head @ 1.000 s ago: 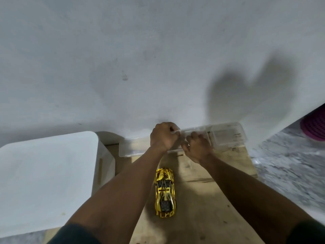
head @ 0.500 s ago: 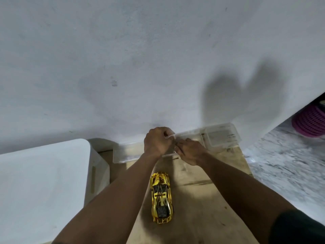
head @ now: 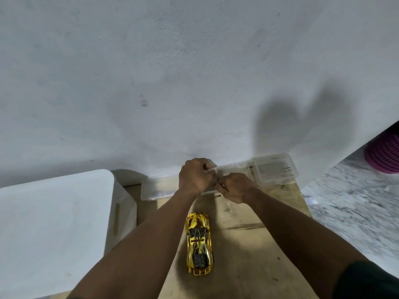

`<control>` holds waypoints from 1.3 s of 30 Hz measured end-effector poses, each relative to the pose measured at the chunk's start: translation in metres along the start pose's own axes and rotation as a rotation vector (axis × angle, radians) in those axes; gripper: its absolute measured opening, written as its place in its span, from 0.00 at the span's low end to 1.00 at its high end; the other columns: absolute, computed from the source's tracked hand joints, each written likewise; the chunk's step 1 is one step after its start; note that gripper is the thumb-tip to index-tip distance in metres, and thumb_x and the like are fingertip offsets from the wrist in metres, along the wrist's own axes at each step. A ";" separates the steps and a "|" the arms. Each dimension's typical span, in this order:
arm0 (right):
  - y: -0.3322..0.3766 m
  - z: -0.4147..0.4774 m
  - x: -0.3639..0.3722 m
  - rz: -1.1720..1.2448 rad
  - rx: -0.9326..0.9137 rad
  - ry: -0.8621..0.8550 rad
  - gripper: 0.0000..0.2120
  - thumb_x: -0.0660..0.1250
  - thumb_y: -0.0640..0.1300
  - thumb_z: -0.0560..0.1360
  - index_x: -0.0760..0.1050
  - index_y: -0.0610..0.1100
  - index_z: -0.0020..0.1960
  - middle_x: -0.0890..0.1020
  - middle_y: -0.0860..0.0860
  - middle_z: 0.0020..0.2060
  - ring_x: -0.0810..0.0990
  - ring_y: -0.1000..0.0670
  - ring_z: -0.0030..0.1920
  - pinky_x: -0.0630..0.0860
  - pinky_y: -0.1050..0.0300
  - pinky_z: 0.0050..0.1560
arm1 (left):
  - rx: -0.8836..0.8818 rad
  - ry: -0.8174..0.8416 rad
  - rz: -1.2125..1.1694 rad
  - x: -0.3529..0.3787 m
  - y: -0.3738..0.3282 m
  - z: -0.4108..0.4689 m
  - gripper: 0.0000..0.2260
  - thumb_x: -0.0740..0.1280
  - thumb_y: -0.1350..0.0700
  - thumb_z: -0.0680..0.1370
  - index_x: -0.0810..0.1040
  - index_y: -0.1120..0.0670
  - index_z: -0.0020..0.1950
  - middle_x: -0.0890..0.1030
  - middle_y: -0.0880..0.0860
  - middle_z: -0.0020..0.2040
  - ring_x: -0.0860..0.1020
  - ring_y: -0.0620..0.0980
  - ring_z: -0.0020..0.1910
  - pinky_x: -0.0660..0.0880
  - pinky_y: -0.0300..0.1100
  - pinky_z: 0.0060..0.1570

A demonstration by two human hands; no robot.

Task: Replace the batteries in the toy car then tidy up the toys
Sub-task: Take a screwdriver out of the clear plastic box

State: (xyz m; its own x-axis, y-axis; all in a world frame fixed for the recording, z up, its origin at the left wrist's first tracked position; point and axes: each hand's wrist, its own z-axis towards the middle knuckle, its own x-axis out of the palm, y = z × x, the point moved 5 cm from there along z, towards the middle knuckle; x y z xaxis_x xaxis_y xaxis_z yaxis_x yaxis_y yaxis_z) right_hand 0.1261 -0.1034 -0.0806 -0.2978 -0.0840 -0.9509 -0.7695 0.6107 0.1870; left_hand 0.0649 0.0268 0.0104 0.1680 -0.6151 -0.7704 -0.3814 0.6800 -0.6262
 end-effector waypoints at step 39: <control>-0.010 -0.039 -0.042 0.050 -0.121 -0.334 0.29 0.62 0.75 0.69 0.67 0.50 0.31 0.71 0.56 0.23 0.69 0.54 0.23 0.63 0.63 0.29 | 0.033 -0.013 0.191 0.008 0.007 -0.003 0.04 0.72 0.53 0.75 0.82 0.51 0.48 0.83 0.50 0.50 0.80 0.53 0.50 0.76 0.43 0.46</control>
State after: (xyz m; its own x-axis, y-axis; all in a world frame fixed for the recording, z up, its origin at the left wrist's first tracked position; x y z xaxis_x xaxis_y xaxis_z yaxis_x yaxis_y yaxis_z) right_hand 0.1246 -0.1365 -0.0326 -0.1511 0.2184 -0.9641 -0.8256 0.5085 0.2446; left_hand 0.0609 0.0256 -0.0002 0.1068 -0.4685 -0.8770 -0.3776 0.7968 -0.4717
